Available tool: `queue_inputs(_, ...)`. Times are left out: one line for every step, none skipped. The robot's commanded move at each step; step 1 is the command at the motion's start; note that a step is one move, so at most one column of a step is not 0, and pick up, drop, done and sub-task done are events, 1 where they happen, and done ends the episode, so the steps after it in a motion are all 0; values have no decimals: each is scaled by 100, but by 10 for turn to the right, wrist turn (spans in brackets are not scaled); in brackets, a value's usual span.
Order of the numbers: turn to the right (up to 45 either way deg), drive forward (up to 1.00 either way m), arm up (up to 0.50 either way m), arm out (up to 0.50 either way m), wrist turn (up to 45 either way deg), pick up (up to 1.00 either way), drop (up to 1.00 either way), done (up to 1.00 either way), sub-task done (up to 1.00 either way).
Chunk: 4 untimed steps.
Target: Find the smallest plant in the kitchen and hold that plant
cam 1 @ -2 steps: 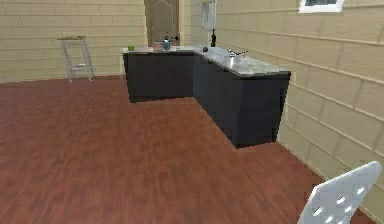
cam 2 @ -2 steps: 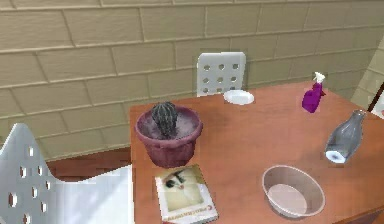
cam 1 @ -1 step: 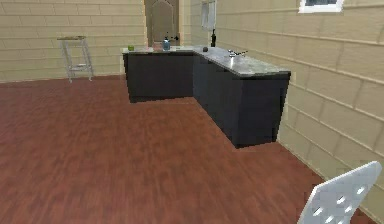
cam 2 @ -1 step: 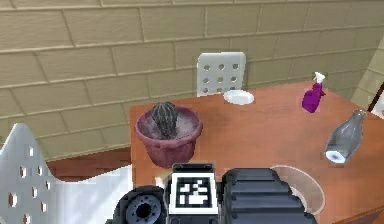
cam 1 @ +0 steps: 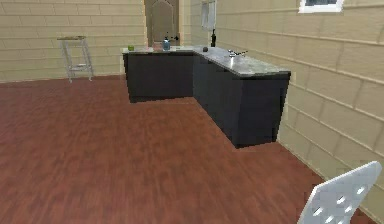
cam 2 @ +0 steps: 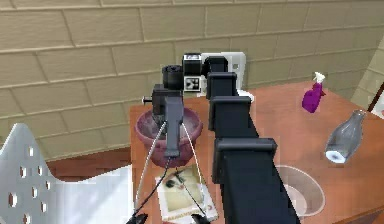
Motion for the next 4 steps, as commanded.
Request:
queue_inputs(0, 0, 0, 0, 450, 0, 0, 0, 0)
queue_inputs(0, 0, 0, 0, 450, 0, 0, 0, 0)
queue_inputs(0, 0, 0, 0, 450, 0, 0, 0, 0)
queue_inputs(0, 0, 0, 0, 360, 0, 0, 0, 0)
